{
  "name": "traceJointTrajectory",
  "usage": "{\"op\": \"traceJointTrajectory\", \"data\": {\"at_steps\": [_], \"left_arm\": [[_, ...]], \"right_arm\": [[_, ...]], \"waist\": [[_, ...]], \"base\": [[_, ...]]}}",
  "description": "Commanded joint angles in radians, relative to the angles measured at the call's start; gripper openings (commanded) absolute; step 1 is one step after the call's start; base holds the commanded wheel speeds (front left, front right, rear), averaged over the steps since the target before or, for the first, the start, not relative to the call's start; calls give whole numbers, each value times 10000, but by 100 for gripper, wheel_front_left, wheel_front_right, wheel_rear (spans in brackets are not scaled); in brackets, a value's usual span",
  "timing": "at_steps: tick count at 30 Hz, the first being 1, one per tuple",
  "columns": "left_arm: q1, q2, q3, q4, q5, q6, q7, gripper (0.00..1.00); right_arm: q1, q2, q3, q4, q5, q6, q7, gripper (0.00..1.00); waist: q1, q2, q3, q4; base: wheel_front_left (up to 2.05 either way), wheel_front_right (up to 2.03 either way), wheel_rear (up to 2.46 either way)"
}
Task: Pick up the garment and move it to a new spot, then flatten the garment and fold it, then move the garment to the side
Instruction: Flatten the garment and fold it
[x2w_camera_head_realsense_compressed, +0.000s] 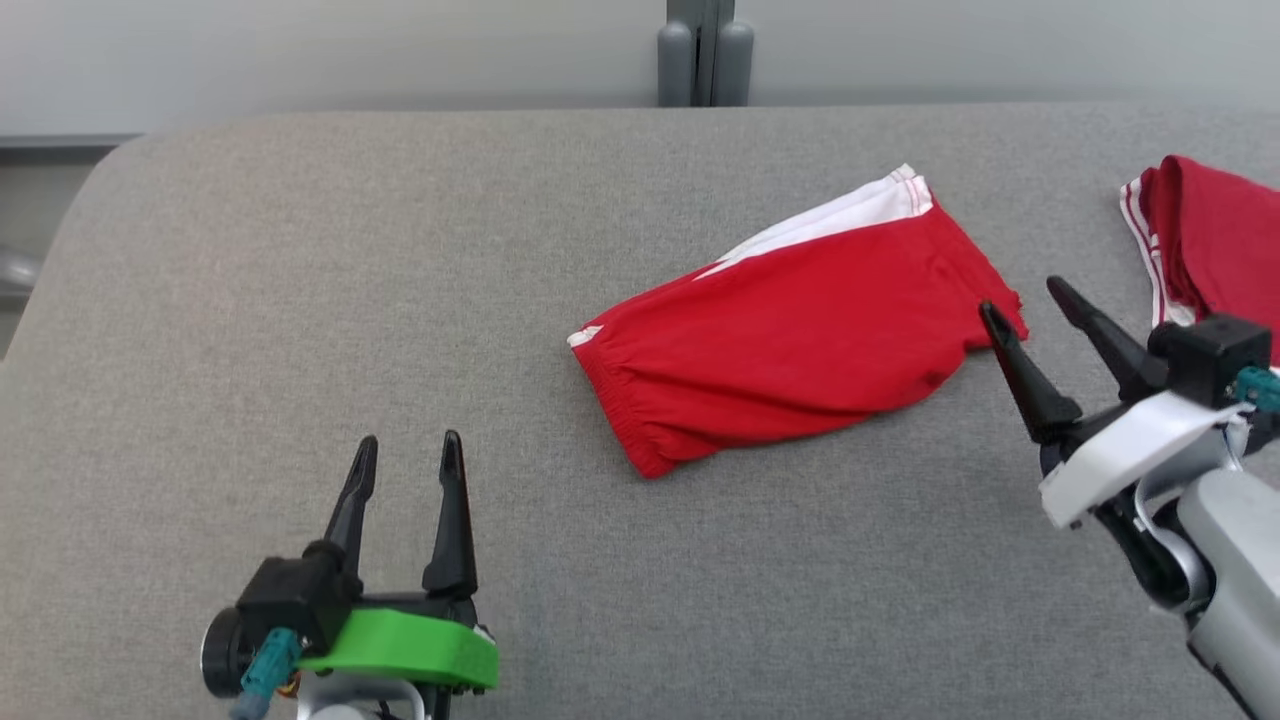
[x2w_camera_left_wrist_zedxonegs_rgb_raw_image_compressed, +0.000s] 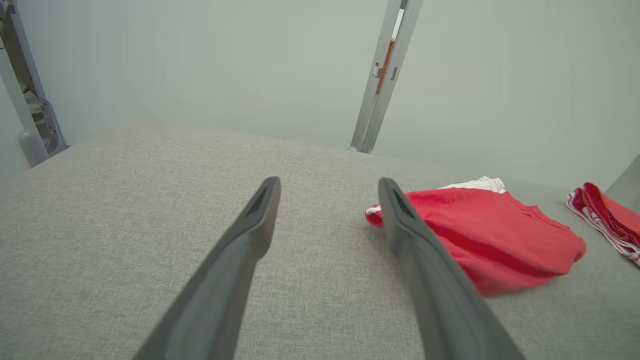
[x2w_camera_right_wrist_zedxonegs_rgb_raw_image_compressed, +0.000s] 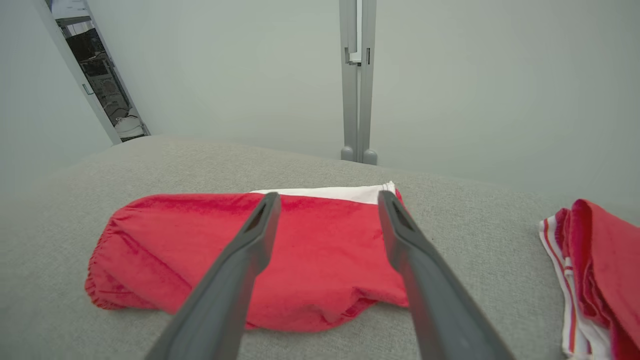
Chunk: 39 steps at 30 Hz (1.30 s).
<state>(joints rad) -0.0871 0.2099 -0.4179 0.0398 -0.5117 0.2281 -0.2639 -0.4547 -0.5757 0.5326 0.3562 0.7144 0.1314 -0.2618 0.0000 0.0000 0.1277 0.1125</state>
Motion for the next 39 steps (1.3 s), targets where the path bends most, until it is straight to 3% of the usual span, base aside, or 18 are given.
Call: {"op": "traceJointTrajectory", "data": {"at_steps": [1, 9, 17, 21, 30, 39], "left_arm": [[399, -172, 237, -45, 329, -22, 2, 100], [1227, -1162, 826, -344, 2059, -521, 1, 100], [1274, -1529, 774, -450, 3027, -863, 0, 100], [1064, -1578, 614, -460, 3085, -956, 0, 100], [392, -1591, -36, -571, 2493, -678, 0, 100], [-88, -1592, -275, -353, 2100, -680, 0, 100]], "right_arm": [[413, 130, -202, -55, -133, -17, -37, 100], [1405, 564, -1060, 150, -684, -17, -36, 100], [431, 380, -1124, 1390, -841, -17, 57, 100], [-567, 146, -1039, 2500, -1058, -17, 696, 100], [-2842, -351, -709, 4614, -1821, -17, 2254, 100], [-3962, -319, -136, 5576, -1484, -17, 2964, 100]], "waist": [[0, 0, -586, -134], [0, 0, -551, 356], [0, 0, 22, 1112], [0, 0, 502, 1516], [0, 0, 1675, 2062], [0, 0, 2439, 2145]], "base": [[0, 0, 0], [0, 0, 0], [0, 0, 0], [0, 0, 0], [0, 0, 0], [0, 0, 0]]}}
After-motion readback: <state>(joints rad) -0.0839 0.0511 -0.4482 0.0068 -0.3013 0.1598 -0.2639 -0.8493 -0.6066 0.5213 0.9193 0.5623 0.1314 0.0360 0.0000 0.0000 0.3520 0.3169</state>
